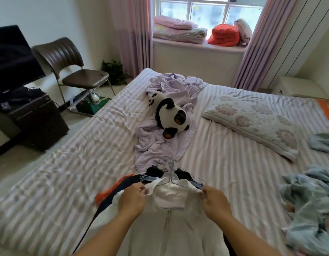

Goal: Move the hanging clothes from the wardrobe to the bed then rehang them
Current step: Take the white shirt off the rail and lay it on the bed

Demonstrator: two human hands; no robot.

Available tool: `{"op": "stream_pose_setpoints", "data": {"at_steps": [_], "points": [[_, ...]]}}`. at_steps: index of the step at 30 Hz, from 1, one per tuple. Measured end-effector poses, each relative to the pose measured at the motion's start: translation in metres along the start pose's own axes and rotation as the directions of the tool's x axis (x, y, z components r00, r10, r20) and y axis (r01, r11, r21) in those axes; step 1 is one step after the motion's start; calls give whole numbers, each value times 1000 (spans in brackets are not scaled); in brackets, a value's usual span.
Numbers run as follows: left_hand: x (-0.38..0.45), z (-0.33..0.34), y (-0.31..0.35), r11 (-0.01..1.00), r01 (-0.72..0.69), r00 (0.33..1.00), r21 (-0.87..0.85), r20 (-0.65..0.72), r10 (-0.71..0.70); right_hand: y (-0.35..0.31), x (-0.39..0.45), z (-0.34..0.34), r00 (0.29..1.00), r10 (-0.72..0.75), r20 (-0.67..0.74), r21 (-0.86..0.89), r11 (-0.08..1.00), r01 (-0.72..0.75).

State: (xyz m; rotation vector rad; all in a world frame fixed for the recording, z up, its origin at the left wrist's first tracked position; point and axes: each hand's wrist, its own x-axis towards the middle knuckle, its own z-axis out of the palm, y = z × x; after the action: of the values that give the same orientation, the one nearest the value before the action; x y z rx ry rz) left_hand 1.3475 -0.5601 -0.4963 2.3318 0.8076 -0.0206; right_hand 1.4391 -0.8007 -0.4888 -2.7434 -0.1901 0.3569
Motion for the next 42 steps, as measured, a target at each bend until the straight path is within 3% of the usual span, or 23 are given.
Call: {"op": "stream_pose_setpoints", "data": {"at_steps": [5, 10, 14, 20, 27, 33, 38, 42], "points": [[38, 66, -28, 998, 12, 1000, -60, 26, -10, 28, 43, 71, 996, 78, -50, 108, 992, -73], [70, 117, -53, 990, -139, 989, -38, 36, 141, 45, 68, 126, 988, 149, -28, 280, 951, -135], [80, 146, -65, 980, -149, 976, 134, 179, 124, 49, 68, 159, 995, 92, 26, 340, 935, -96], [81, 183, -87, 936, -190, 951, 297, 293, 100, 52, 56, 183, 997, 51, 53, 100, 993, -56], [85, 203, -103, 907, -190, 953, 377, 293, 78, 56, 61, 202, 995, 62, 79, -62, 996, -57], [91, 201, -101, 920, -173, 940, 351, 337, 48, 55, 65, 200, 990, 41, 132, -124, 992, -24], [89, 182, -81, 935, -134, 924, 327, 382, -1, 34, 71, 169, 949, 101, 300, -233, 972, -30], [76, 137, -42, 950, -161, 938, 269, 340, 63, 17, 65, 124, 931, 63, 358, -191, 982, 7]]}}
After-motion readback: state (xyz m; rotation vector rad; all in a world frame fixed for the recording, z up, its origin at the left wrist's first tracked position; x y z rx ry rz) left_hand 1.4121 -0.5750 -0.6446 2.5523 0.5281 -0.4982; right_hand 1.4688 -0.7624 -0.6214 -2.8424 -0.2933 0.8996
